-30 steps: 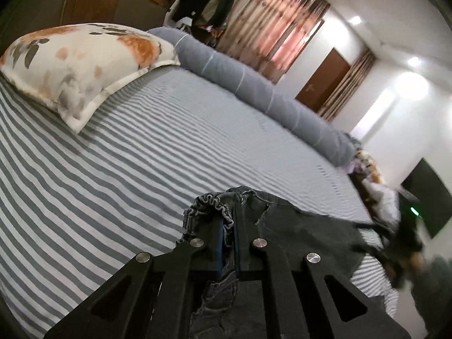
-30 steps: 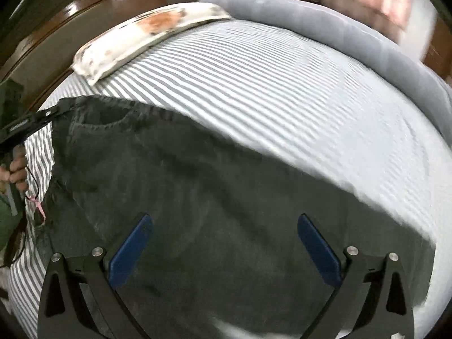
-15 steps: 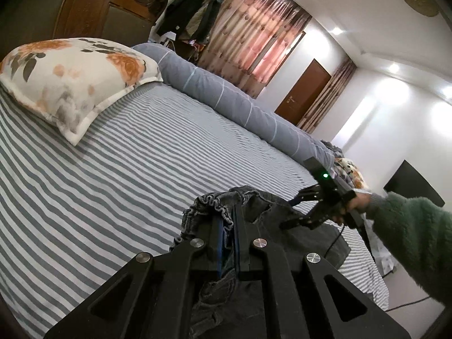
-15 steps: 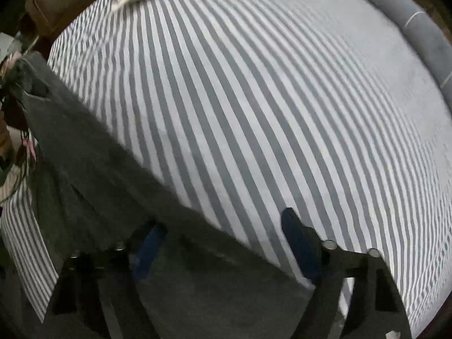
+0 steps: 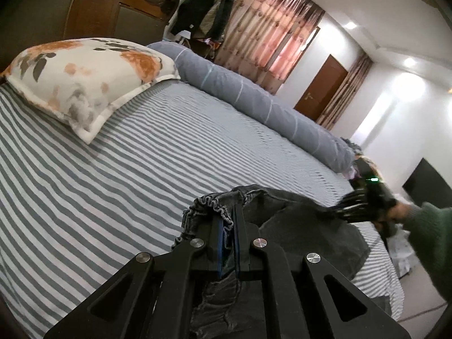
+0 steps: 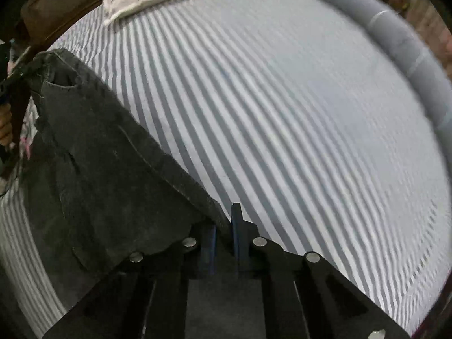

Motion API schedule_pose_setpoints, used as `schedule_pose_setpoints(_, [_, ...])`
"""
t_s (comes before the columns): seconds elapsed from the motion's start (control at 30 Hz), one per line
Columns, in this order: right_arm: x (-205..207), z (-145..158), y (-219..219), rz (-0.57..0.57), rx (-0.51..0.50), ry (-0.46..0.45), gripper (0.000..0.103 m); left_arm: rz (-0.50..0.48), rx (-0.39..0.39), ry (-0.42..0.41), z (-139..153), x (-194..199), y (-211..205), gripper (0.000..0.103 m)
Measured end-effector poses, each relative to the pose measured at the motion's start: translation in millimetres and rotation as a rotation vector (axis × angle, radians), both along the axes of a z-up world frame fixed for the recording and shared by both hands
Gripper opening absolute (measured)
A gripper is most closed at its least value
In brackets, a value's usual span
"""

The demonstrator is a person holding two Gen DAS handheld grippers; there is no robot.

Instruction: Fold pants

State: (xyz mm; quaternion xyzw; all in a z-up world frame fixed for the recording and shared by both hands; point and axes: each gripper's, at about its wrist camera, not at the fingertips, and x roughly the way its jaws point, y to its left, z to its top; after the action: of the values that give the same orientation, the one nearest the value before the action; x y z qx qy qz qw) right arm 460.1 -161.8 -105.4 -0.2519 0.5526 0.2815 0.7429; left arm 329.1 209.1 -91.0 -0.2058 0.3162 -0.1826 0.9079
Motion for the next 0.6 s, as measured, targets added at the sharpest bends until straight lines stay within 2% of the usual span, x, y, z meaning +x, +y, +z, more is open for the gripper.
schedule_pose_setpoints(0.13, [-36.0, 29.0, 5.8, -0.070, -0.017, -0.117, 0.007, -0.007, 0.074, -0.032, 11.2, -7.5, -5.2, 0.006])
schedule_pose_setpoints(0.3, [-93.5, 55.2, 14.0, -0.150, -0.080, -0.251, 0.007, -0.072, 0.128, -0.027, 26.4, -32.8, -11.9, 0.006])
schedule_pose_setpoints(0.47, [-162.9, 65.2, 1.6, -0.227, -0.095, -0.344, 0.007, -0.120, 0.181, -0.035, 41.9, -76.3, -17.6, 0.006])
schedule_pose_setpoints(0.6, [-216.9, 59.0, -7.6, -0.289, -0.095, -0.374, 0.007, -0.144, 0.225, -0.019, 43.3, -115.2, -21.1, 0.007])
